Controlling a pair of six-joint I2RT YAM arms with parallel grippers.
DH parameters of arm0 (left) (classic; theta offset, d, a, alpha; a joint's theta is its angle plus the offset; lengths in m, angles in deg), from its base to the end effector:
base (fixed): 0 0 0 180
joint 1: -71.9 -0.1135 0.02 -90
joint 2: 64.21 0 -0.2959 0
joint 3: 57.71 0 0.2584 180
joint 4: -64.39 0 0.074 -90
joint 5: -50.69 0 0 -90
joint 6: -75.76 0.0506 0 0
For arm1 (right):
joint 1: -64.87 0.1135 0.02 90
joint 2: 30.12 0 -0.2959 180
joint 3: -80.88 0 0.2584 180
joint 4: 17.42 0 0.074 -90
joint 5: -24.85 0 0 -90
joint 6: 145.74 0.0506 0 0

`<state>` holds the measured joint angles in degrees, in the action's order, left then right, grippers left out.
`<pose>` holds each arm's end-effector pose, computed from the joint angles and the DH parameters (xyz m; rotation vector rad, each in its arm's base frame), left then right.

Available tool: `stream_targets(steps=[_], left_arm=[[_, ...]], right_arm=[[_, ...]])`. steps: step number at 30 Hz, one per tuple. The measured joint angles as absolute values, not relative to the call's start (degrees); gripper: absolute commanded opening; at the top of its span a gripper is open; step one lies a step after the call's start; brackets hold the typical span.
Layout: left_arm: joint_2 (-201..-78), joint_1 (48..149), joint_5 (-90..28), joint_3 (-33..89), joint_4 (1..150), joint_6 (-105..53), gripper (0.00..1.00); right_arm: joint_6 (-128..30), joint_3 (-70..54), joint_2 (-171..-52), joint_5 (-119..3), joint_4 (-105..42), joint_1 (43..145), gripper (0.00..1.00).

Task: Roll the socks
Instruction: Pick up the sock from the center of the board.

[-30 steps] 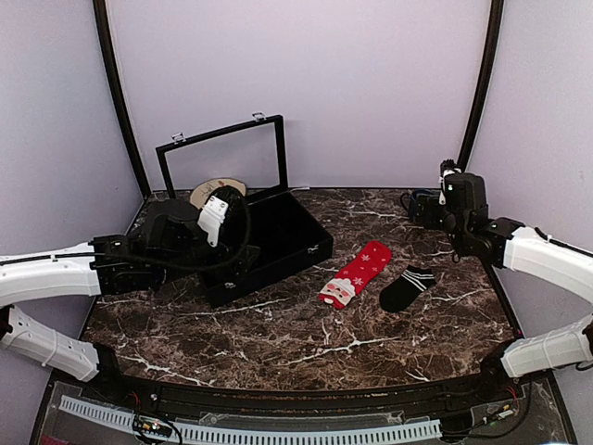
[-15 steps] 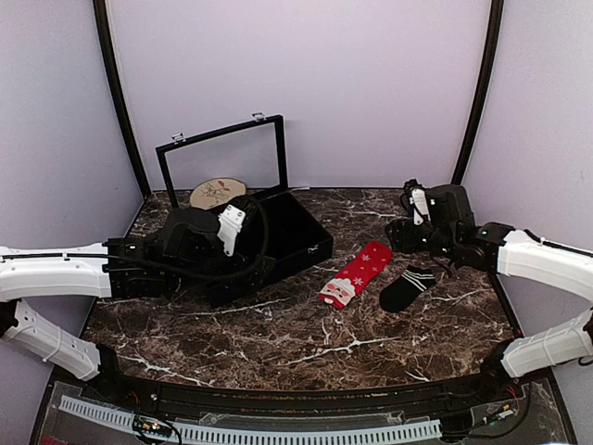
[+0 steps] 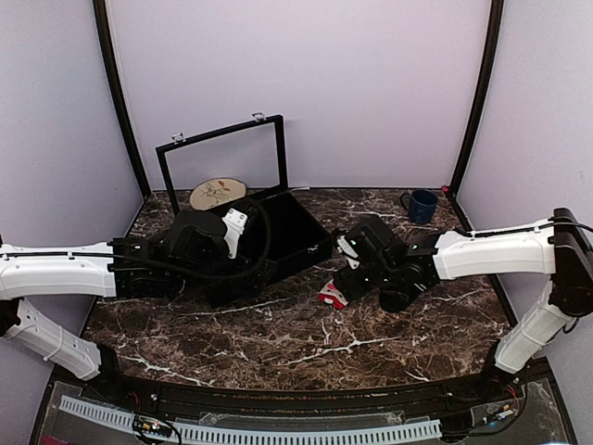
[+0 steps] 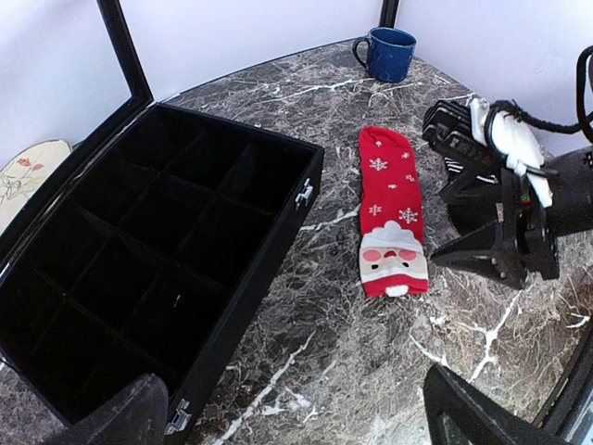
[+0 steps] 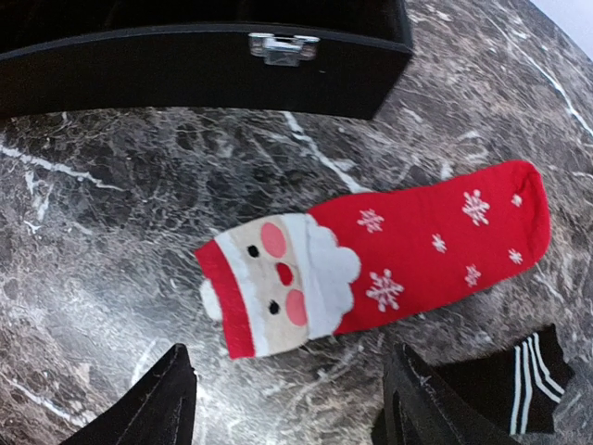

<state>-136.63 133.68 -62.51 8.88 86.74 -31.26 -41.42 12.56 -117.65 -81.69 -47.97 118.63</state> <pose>0.1565 -0.2496 0.3124 0.5433 1.9760 -0.4504 0.2069 0.2580 0.2306 -0.6890 2.3005 0.2029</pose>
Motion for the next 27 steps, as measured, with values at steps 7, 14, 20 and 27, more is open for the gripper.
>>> stream_targets(steps=[7, 14, 20, 27], left_arm=[[-136.61, 133.68, -62.42, 8.92, 87.84, -32.85, 0.98], [-136.54, 133.68, -62.40, 8.92, 87.92, -32.92, 0.98], [-136.43, 133.68, -62.42, 8.92, 87.90, -32.81, 0.98], [-136.37, 133.68, -62.42, 8.92, 87.77, -32.59, 0.98]], right_arm=[[-42.81, 7.16, -126.37, -81.25, -48.19, 121.18, 0.66], [-43.51, 4.95, -131.11, -79.92, -49.15, 121.21, 0.64], [-44.15, 4.85, -132.66, -78.58, -49.96, 121.21, 0.61], [-45.02, 4.82, -134.32, -77.42, -49.92, 121.12, 0.56]])
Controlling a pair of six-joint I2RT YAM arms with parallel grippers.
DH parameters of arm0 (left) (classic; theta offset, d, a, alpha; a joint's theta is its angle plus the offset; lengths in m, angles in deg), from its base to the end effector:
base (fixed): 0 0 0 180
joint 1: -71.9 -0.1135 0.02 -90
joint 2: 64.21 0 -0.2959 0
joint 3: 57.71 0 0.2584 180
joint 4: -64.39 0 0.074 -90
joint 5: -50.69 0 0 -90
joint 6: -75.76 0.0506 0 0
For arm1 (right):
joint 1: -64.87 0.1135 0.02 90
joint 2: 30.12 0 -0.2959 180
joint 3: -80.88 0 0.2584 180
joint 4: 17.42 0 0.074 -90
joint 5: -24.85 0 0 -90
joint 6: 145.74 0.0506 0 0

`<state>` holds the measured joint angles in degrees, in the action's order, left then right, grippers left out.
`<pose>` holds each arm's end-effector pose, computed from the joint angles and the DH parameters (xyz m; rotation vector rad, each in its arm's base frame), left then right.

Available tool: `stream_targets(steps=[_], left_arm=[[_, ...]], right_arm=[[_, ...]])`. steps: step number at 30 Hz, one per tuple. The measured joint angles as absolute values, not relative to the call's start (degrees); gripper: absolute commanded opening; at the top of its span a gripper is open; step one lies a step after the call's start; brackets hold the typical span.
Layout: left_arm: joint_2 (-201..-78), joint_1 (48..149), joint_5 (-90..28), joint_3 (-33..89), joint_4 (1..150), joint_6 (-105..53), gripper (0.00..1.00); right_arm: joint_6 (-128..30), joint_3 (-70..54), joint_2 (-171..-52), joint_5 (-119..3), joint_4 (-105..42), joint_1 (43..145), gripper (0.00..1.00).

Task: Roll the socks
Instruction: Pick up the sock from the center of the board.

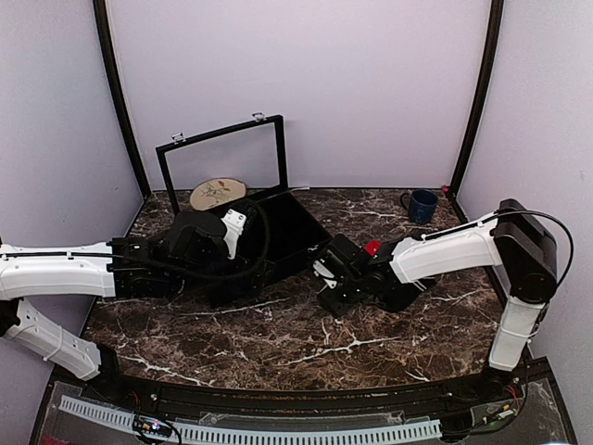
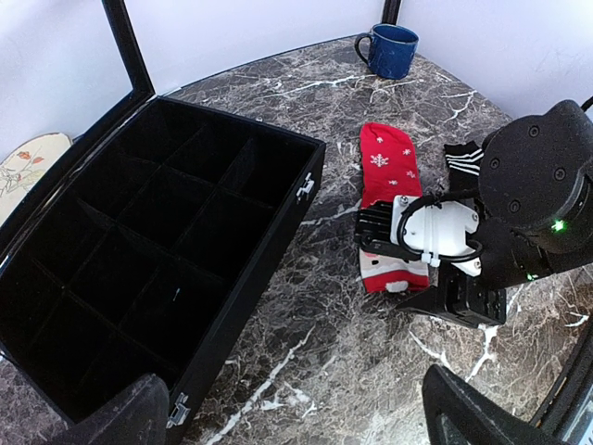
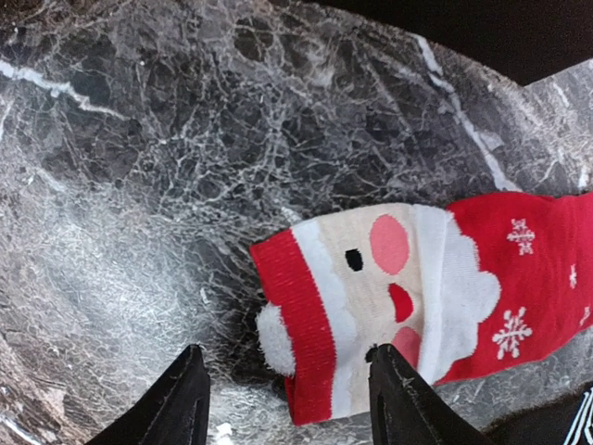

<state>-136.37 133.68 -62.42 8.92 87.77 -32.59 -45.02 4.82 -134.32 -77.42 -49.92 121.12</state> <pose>0.1556 -0.2480 0.3120 0.5281 1.9937 -0.4573 0.2206 0.3108 0.1709 -0.9370 2.4218 0.1425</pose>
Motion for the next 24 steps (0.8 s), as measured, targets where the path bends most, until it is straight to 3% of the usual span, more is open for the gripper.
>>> stream_targets(steps=[15, 24], left_arm=[[-136.30, 133.68, -62.51, 8.92, 87.33, -31.85, 0.98], [-136.30, 133.68, -62.97, 8.92, 87.31, -30.93, 0.98]], right_arm=[[-46.51, 4.30, -137.23, -72.20, -48.23, 116.94, 0.41], [-46.86, 3.56, -137.82, -69.62, -48.28, 116.27, 0.16]])
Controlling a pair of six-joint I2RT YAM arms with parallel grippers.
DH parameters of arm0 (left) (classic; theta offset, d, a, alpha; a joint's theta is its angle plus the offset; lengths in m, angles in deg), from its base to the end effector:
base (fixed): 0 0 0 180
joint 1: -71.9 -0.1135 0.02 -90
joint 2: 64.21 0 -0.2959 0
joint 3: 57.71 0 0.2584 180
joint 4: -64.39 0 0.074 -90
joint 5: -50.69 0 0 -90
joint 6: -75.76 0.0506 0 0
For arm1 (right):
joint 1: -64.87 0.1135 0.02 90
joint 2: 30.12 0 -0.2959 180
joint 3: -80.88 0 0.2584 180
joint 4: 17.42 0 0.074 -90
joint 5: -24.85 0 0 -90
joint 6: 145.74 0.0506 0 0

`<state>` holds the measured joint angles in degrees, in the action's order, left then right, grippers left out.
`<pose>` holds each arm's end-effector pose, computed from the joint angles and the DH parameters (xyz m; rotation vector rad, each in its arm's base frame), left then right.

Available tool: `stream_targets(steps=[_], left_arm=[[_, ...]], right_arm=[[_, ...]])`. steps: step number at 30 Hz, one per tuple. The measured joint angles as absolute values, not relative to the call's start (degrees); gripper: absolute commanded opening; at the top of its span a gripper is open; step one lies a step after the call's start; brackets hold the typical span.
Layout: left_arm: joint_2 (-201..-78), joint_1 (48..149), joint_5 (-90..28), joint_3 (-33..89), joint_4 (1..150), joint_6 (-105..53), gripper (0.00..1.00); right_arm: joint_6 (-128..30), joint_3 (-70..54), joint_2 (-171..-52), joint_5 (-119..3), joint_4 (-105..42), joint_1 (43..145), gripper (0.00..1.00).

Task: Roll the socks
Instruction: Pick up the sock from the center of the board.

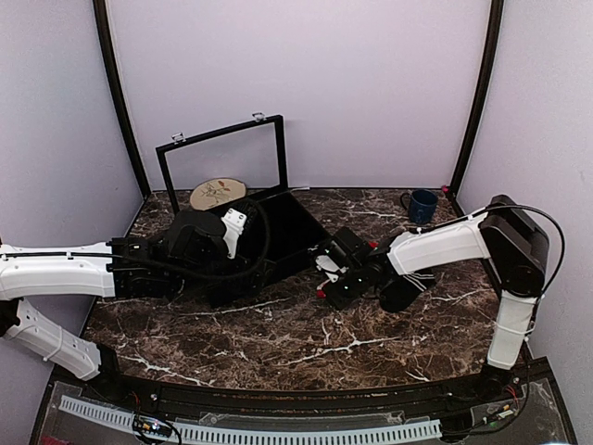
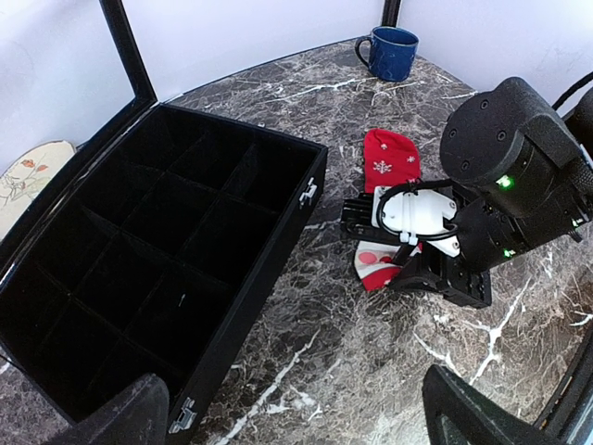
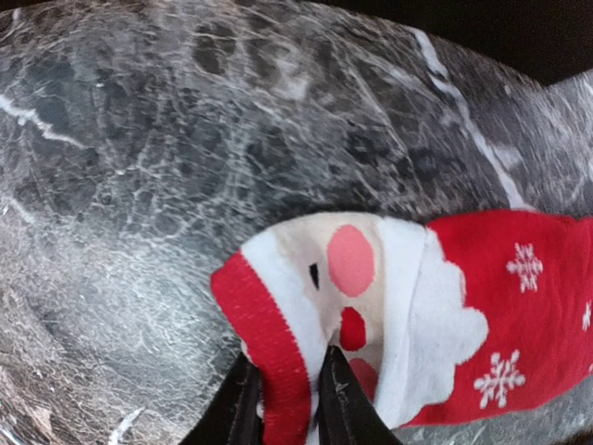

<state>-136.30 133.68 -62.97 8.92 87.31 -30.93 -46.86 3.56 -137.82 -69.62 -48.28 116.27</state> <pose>0.1560 -0.2478 0.3133 0.5450 1.9753 -0.4371 0.2481 0.3045 0.1556 -0.9390 2.4867 0.2525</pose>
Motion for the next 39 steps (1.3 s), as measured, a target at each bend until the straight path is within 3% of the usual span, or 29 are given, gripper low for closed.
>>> stream_targets(steps=[6, 24, 39], left_arm=[[-136.06, 133.68, -63.41, 8.92, 87.31, -30.91, 0.98], [-133.15, 133.68, -63.69, 7.59, 86.90, -31.63, 0.98], [-132.76, 133.68, -63.71, 6.95, 87.79, -31.89, 0.98]], right_arm=[[-45.92, 2.18, -137.93, -67.41, -50.70, 116.24, 0.10], [-36.63, -12.62, -139.87, -57.77, -59.93, 124.96, 0.06], [-32.50, -22.28, -141.62, -40.70, -64.23, 125.49, 0.06]])
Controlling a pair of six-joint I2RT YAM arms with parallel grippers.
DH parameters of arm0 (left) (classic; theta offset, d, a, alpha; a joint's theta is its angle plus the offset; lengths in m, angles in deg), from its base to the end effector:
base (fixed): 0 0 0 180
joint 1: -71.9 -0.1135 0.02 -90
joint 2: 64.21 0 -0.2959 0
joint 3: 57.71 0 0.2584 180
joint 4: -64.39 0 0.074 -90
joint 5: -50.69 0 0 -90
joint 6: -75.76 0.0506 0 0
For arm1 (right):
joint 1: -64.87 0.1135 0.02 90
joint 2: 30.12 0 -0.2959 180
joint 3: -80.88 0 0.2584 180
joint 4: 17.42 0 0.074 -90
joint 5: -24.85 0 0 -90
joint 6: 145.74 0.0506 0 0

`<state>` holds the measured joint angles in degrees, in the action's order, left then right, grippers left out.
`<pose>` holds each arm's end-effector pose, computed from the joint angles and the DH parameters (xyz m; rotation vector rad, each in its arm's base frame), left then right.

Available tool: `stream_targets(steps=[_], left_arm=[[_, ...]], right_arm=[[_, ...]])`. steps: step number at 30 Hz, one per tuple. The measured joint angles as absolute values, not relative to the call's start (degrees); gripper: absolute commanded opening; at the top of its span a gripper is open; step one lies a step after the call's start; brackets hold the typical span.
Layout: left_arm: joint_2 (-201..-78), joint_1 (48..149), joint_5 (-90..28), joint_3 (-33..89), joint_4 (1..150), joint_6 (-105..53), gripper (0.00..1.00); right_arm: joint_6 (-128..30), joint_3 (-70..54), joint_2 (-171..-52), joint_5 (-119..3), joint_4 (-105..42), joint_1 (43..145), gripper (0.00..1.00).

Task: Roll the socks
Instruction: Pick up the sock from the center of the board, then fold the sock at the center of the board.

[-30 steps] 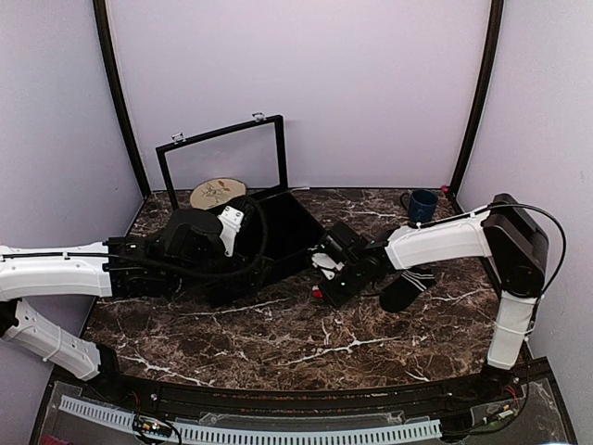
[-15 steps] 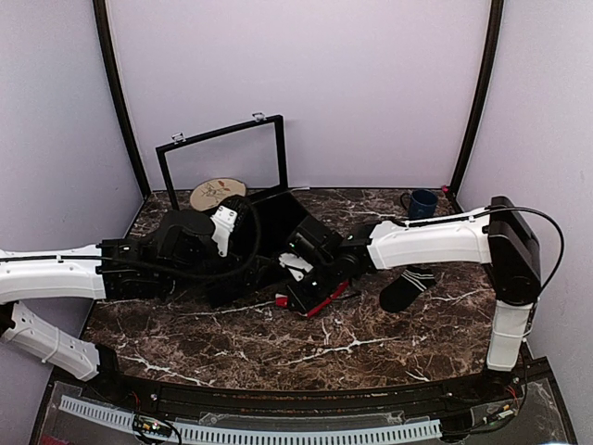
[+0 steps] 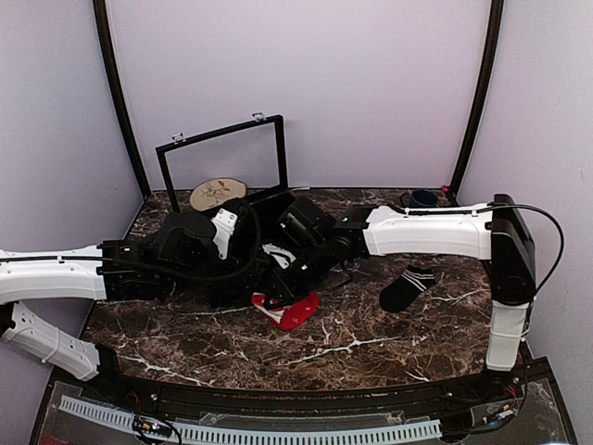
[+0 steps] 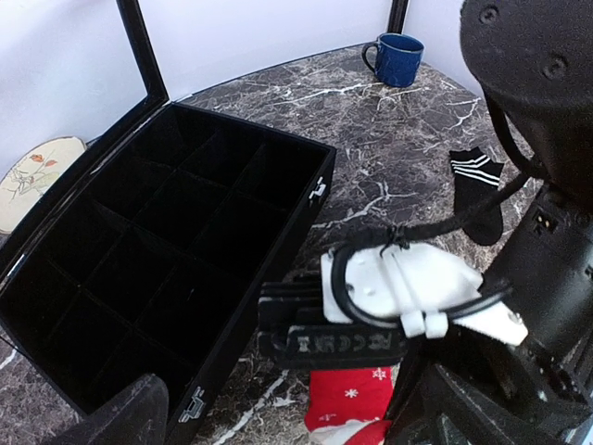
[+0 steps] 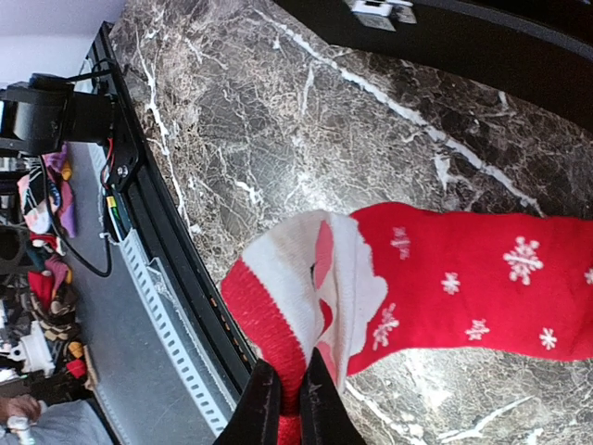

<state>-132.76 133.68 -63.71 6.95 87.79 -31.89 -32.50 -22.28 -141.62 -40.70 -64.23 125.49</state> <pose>0.1491 -0.2336 0.3163 0.5104 1.9650 -0.4489 0.2039 0.4048 0.2528 -1.0717 2.5770 1.0328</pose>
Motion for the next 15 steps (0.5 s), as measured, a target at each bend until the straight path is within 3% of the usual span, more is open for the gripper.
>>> stream_targets(steps=[15], left_arm=[[-144.35, 133.68, -62.25, 9.86, 87.77, -30.93, 0.98]], right_arm=[[-35.71, -17.67, -141.75, -31.52, -64.34, 114.06, 0.08]])
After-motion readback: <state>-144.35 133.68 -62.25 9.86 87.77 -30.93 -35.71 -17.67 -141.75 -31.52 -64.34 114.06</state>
